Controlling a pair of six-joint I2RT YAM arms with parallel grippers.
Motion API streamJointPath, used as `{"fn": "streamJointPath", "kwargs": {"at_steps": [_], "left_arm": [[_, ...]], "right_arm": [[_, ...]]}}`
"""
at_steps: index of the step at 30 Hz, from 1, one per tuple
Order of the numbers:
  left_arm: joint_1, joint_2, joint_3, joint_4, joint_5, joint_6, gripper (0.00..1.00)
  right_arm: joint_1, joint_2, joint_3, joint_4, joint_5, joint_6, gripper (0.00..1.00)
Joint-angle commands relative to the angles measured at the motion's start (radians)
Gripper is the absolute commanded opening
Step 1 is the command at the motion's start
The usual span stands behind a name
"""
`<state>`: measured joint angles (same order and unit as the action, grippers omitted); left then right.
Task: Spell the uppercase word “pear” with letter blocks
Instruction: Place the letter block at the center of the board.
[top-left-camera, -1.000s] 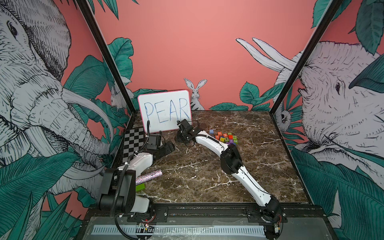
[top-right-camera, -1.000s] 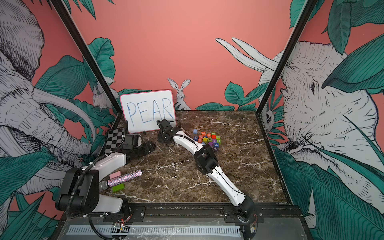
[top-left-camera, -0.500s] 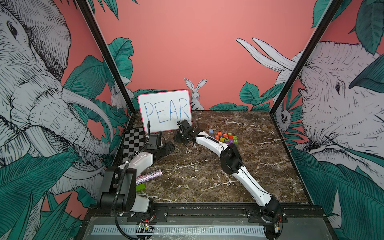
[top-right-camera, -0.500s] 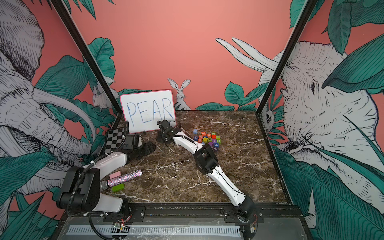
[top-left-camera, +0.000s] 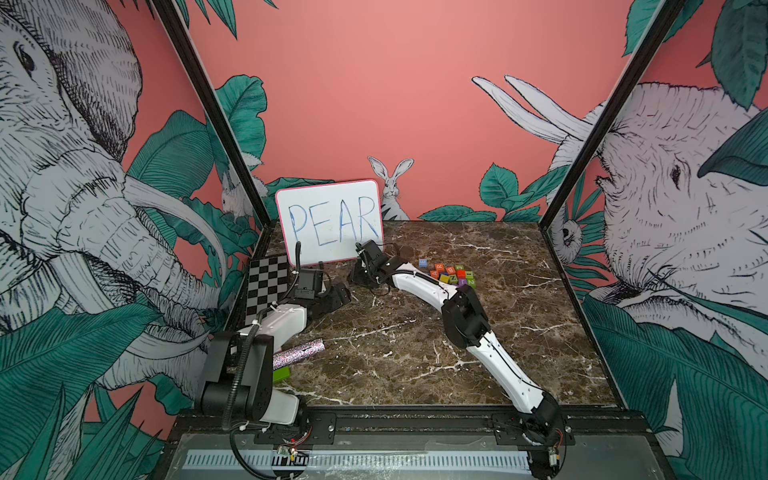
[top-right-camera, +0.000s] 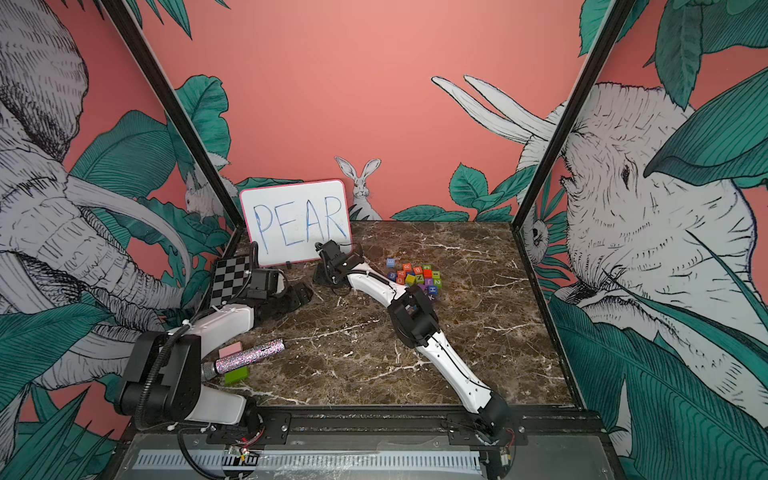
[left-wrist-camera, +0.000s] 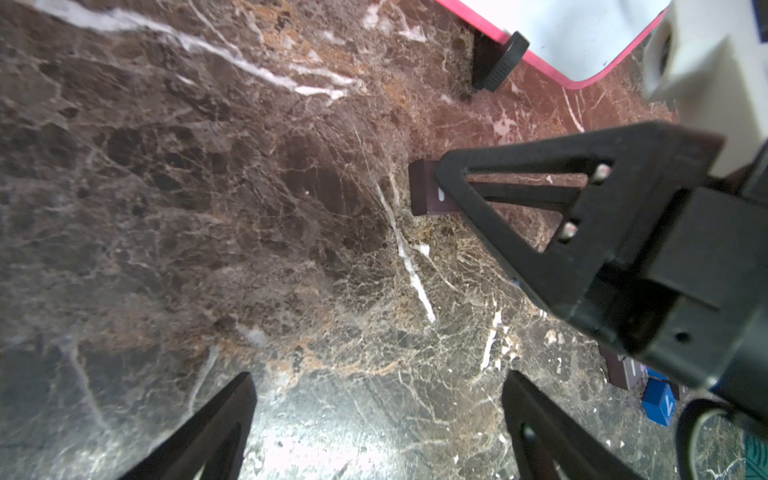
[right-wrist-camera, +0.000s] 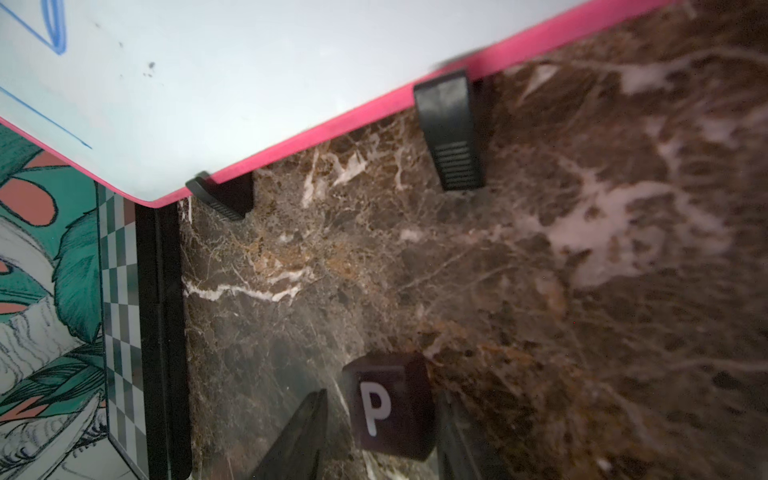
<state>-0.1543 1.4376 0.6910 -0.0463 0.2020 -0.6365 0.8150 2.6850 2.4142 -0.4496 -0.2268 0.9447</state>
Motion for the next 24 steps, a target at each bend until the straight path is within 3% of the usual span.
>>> {"fn": "streamJointPath", "kwargs": {"at_steps": [1,18,24], "left_arm": [[0.006,-0.008,-0.007,0.008,-0.001,-0.017,0.94],[0.006,-0.009,-0.008,0.014,0.004,-0.019,0.94],[0.005,-0.014,-0.007,0.014,0.013,-0.023,0.94]], "right_arm": [[0.009,0.001,0.005,-0.032,-0.008,0.041,0.41],[0.018,0.006,0.016,-0.03,-0.015,0.051,0.39],[0.015,-0.041,-0.003,-0.03,-0.017,0.048,0.43]]}}
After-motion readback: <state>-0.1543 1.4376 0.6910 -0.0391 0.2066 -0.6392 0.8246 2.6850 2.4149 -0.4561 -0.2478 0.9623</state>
